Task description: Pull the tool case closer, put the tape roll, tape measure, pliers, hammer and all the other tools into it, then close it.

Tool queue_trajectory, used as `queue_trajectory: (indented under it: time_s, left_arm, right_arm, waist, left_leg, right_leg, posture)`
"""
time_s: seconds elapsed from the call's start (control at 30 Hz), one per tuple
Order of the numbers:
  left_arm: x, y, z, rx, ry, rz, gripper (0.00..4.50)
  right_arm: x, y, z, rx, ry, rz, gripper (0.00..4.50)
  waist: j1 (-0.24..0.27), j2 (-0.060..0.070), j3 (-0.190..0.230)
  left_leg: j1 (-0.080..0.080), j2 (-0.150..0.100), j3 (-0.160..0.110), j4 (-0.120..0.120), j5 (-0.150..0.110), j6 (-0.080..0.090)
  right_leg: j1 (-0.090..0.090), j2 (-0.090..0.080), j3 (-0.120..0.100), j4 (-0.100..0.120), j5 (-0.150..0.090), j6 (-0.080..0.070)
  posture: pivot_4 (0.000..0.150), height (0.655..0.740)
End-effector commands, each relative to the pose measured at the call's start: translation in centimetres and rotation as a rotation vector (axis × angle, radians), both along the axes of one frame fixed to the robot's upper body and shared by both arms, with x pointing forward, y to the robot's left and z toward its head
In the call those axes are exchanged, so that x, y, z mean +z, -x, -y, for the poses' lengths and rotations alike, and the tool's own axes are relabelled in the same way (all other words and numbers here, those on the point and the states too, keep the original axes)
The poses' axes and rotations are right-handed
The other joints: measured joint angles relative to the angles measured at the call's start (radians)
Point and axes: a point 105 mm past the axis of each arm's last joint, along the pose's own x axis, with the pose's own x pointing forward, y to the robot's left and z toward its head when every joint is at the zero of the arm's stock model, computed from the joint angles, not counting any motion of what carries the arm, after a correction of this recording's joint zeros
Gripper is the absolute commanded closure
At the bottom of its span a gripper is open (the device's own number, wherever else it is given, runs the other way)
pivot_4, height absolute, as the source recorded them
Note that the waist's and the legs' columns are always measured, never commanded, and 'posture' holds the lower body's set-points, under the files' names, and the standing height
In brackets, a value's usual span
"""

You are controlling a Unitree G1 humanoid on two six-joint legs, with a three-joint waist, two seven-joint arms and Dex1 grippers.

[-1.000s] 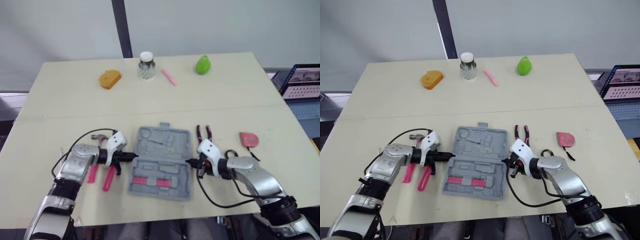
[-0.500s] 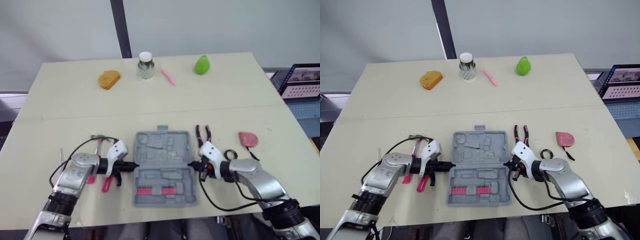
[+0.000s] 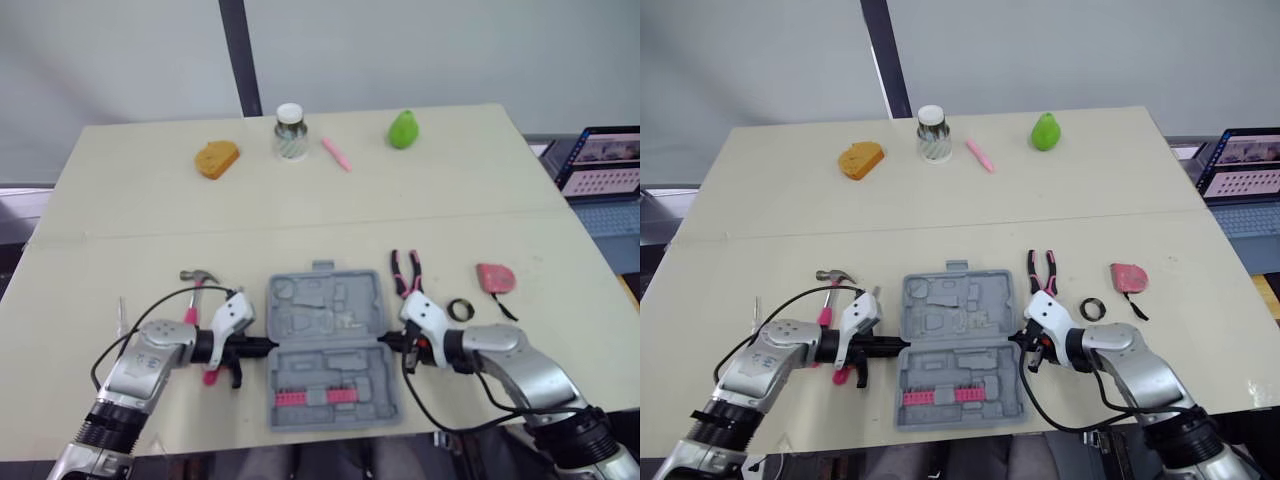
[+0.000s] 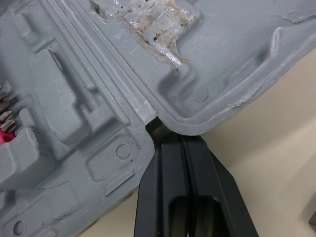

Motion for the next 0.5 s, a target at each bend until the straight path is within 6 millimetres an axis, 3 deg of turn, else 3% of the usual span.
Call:
queue_trajectory:
  time_s: [0.03,0.5]
  left_arm:
    - [0.1,0.9,0.8,-0.035,0.022,-0.011,4.50]
    - [0.0,2.1,1.2,-0.042,0.038,-0.051,4.50]
  right_arm:
    - [0.3,1.2,-1.2,0.067,-0.038,-0.022,4.47]
    - [0.1,2.1,-0.9,0.069,-0.031,-0.051,4.47]
  waist:
    - [0.000,0.000,0.000]
    - [0.000,0.000,0.000]
  left_leg:
    - [0.000,0.000,0.000,0.000,0.000,0.000]
    - [0.000,0.000,0.000,0.000,0.000,0.000]
  right_leg:
    - [0.000,0.000,0.000,0.000,0.000,0.000]
    - [0.000,0.000,0.000,-0.001,0.000,0.000]
  posture:
    - [0.150,0.7341]
    - [0.150,0.7341]
